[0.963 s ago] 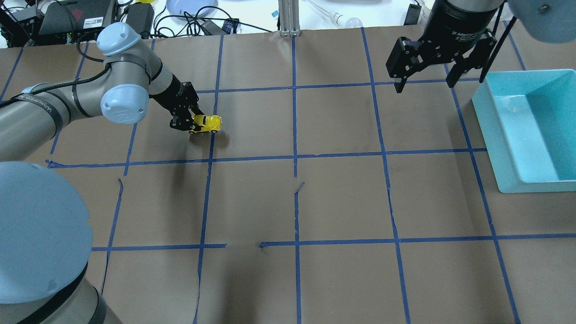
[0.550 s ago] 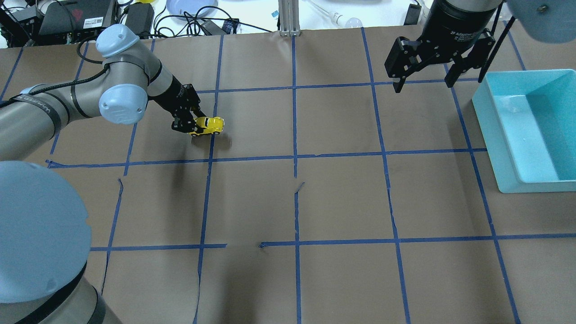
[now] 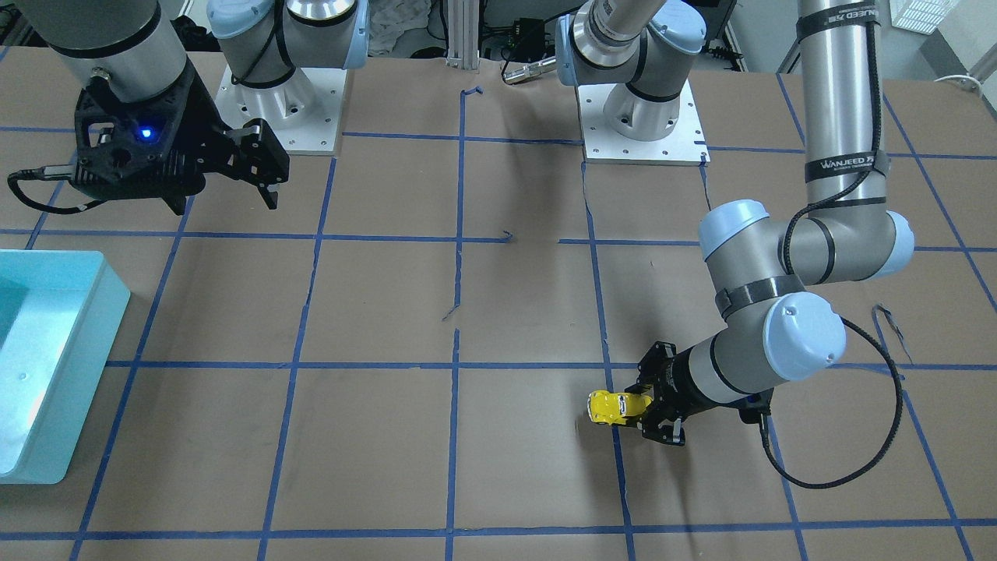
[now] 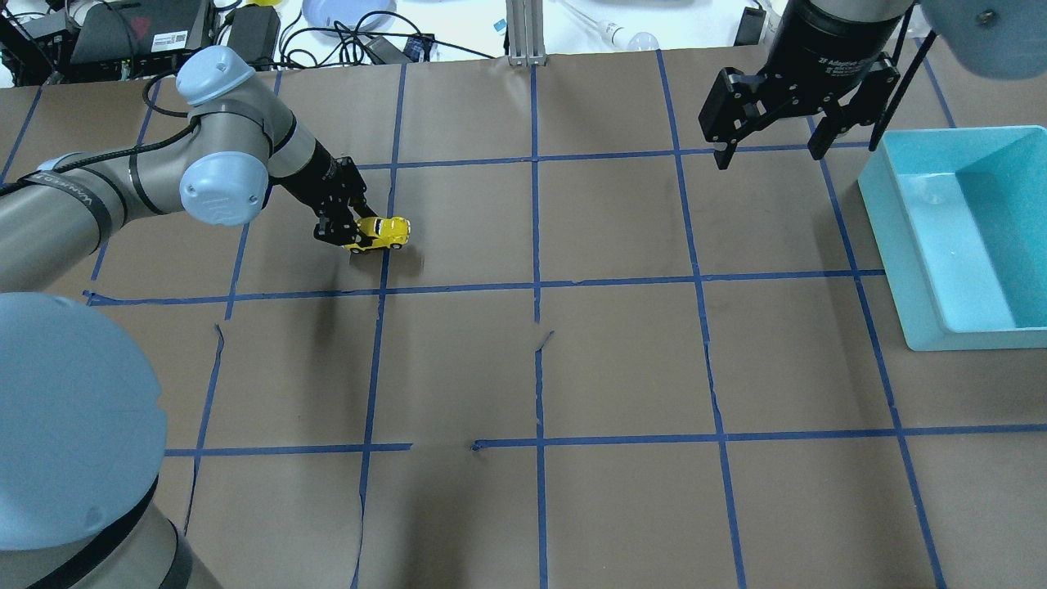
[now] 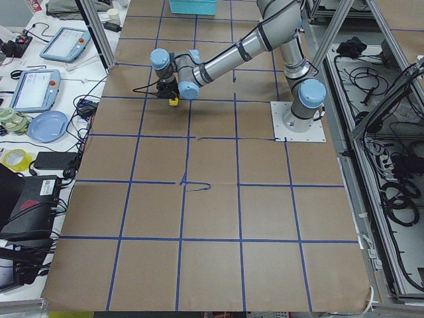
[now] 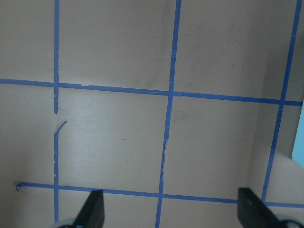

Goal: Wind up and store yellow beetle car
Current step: 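Drag the held car backward toward the robot to wind it up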

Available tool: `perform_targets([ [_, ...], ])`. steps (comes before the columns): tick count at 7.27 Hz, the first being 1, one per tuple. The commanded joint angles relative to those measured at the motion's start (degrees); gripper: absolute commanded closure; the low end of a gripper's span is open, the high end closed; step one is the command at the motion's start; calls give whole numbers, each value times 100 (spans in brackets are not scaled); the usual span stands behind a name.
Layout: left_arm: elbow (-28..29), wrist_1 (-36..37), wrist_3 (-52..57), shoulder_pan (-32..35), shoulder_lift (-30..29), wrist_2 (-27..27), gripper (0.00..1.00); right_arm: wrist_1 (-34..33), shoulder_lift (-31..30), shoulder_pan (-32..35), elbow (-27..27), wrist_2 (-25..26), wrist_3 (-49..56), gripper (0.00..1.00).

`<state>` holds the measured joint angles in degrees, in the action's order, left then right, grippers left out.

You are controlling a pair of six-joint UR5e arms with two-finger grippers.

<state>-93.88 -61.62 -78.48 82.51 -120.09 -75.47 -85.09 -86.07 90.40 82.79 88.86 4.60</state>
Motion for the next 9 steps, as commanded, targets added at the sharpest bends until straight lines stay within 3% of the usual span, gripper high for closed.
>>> perform_targets([
  [1, -8, -226, -35, 19, 12, -37, 100, 1, 3, -5, 18, 8, 6, 0],
  [9, 71, -281, 52, -25, -103, -47, 100, -8, -6, -5, 53, 8, 6, 0],
])
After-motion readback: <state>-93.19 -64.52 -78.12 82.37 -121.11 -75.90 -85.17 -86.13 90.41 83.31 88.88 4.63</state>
